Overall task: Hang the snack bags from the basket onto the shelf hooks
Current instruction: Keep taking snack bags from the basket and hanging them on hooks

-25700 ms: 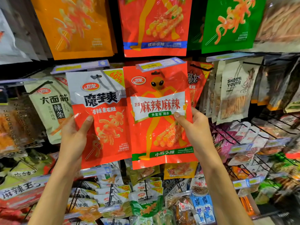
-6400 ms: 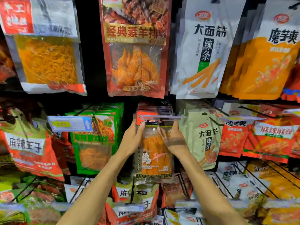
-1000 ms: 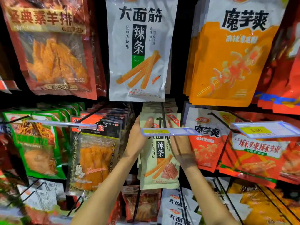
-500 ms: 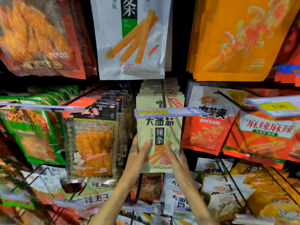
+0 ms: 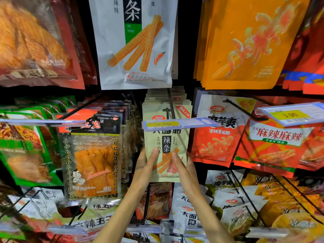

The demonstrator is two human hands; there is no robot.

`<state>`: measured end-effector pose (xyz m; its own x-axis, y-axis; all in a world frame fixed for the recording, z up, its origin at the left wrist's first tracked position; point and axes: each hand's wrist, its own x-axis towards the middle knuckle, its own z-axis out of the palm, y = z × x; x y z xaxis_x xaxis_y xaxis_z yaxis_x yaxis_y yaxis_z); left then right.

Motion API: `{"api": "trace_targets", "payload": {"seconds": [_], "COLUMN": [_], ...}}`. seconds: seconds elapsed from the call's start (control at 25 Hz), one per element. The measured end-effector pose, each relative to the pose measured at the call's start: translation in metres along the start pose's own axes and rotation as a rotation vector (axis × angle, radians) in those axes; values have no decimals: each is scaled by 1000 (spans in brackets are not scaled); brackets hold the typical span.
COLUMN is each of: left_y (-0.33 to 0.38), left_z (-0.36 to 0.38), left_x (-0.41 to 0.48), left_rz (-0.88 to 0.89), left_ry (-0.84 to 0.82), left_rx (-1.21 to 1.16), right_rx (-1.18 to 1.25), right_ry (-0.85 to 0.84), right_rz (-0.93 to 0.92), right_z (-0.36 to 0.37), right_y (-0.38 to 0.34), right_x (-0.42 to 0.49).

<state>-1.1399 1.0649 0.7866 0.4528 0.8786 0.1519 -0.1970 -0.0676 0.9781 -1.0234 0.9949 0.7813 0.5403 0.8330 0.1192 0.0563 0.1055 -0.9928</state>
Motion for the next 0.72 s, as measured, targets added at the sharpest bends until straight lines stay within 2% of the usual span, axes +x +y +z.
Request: {"api": "trace_targets", "payload": {"seconds": [0.32, 0.56, 0.72], "left_y": [-3, 5, 0], "left_z": [-15, -18, -19], "left_x": [-2, -7, -26], "left_rz": [-41, -46, -64], "left_ry": [-60, -62, -24], "left_rx": [35, 114, 337], "right_rx": [-65, -236, -416], "right_ry": [-28, -85, -93], "right_rz": [88, 131, 101], "right_z": [-2, -15, -28], "right_y": [-3, -9, -21], "right_x": [-6, -7, -13]}}
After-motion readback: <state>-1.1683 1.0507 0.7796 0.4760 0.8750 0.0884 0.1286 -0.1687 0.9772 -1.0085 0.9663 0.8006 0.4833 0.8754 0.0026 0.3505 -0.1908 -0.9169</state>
